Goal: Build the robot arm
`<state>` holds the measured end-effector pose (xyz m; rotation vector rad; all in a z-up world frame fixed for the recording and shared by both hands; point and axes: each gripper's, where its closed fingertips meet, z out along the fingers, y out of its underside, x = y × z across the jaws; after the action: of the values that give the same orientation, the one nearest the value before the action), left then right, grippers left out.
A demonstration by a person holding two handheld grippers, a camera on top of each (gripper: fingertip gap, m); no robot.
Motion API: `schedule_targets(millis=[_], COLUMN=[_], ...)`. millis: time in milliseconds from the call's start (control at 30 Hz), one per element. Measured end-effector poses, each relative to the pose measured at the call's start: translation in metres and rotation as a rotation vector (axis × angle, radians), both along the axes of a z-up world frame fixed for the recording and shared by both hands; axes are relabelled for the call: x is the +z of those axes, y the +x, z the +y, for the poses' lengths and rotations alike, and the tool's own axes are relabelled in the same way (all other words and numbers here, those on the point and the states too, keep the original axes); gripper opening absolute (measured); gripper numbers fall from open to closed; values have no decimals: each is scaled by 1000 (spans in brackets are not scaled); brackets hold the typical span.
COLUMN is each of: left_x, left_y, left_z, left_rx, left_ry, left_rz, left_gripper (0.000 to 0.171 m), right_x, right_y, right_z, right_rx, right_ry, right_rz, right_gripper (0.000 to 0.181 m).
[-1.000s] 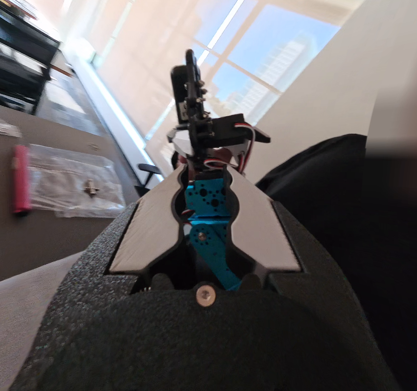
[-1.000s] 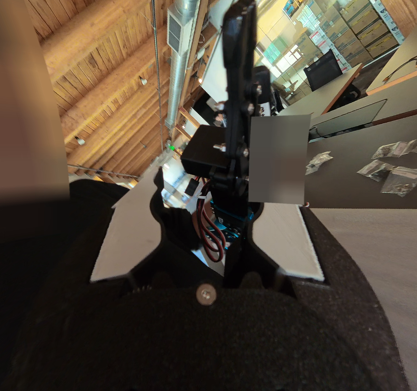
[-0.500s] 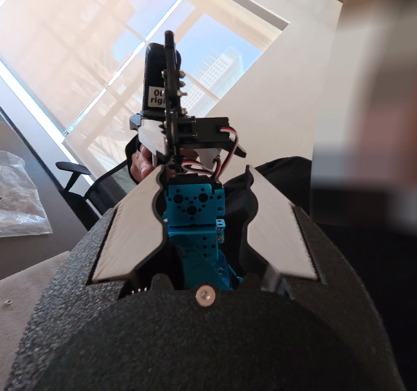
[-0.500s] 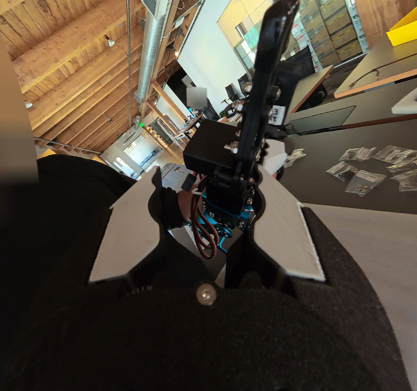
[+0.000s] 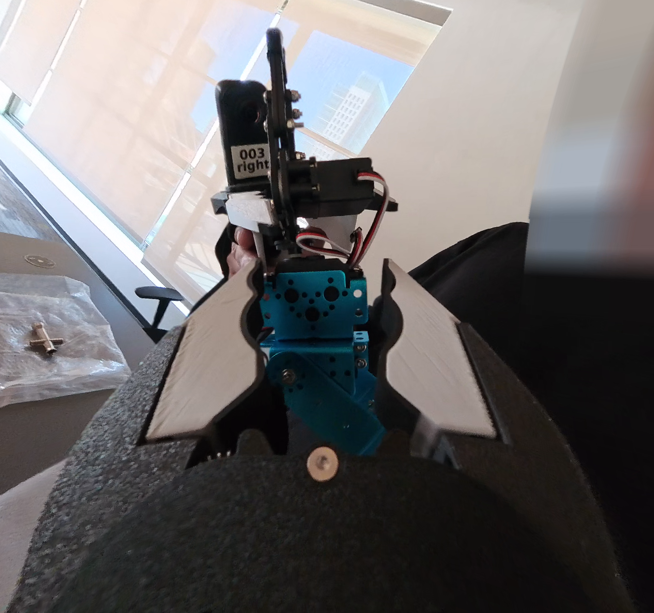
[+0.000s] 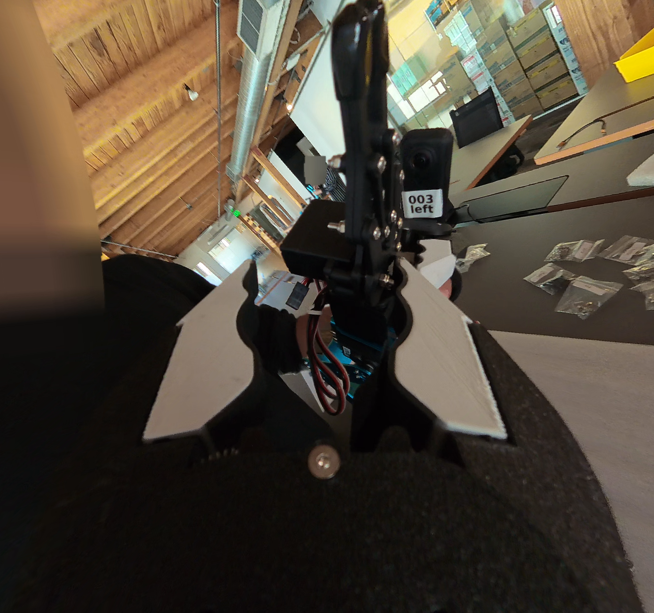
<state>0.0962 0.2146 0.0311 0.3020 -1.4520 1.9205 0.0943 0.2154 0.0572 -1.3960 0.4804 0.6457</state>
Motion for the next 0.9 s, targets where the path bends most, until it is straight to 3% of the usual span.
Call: schedule_targets(millis=[333, 500, 900], left_x=[-7, -2, 2], left_y=[2, 4, 5], left_z=[-8, -10, -15], left_rx=[3, 2, 44], left_ry=[33, -1, -34], left_rz=[-79, -69, -48], left_gripper=[65, 56, 54], right_x=[-2, -4, -4], right_y=[7, 11, 19], right_z=[-3, -4, -8], right_rx=[27, 33, 40], right_ry=[35, 48, 87], right_rz=[52, 76, 110], right_gripper=[74, 74, 70])
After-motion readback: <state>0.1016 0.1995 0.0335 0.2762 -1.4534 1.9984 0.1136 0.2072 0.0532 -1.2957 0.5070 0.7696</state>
